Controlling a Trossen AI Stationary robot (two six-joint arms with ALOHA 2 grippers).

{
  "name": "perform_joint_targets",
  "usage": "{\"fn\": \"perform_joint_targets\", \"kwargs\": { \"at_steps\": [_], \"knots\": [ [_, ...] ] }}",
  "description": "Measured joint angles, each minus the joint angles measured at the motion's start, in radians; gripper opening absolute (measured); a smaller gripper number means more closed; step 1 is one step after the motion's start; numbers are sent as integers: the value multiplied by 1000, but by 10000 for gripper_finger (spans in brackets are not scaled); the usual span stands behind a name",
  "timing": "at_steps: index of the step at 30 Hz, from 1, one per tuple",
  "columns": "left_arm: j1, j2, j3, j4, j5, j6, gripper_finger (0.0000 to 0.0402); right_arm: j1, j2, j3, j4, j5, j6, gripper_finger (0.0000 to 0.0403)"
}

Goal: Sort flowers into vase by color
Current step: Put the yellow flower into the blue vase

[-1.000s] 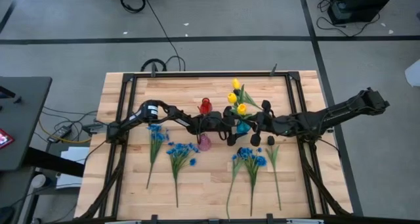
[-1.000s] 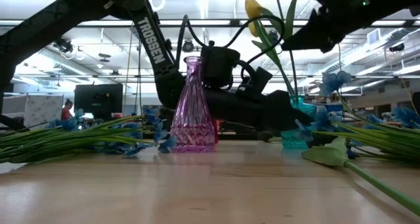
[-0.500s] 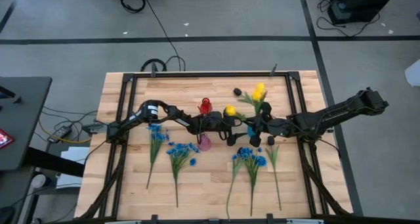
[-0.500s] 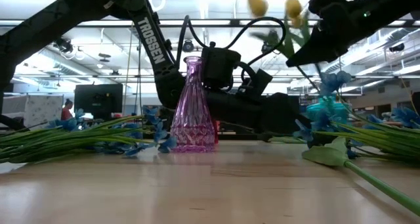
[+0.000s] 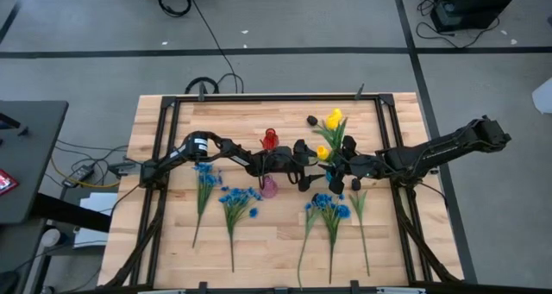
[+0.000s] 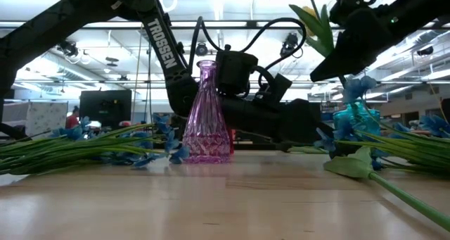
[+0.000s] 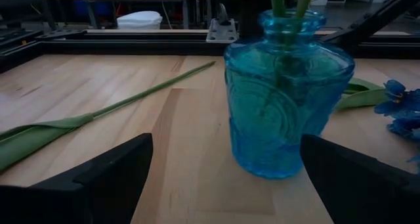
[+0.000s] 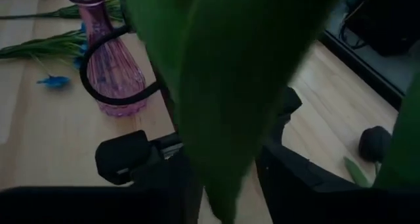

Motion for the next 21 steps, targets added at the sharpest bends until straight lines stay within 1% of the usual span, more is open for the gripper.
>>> {"fn": "perform_joint_targets", "kwargs": {
  "at_steps": [11, 16, 21],
  "knots": [
    [0, -1, 0, 0, 3, 4, 392, 0, -8, 0, 15, 2, -27, 150],
    [0, -1, 0, 2, 3, 5, 392, 0, -9, 0, 57, 29, -52, 150],
    [0, -1, 0, 2, 3, 5, 392, 0, -9, 0, 64, 28, -57, 151]
  ]
}}
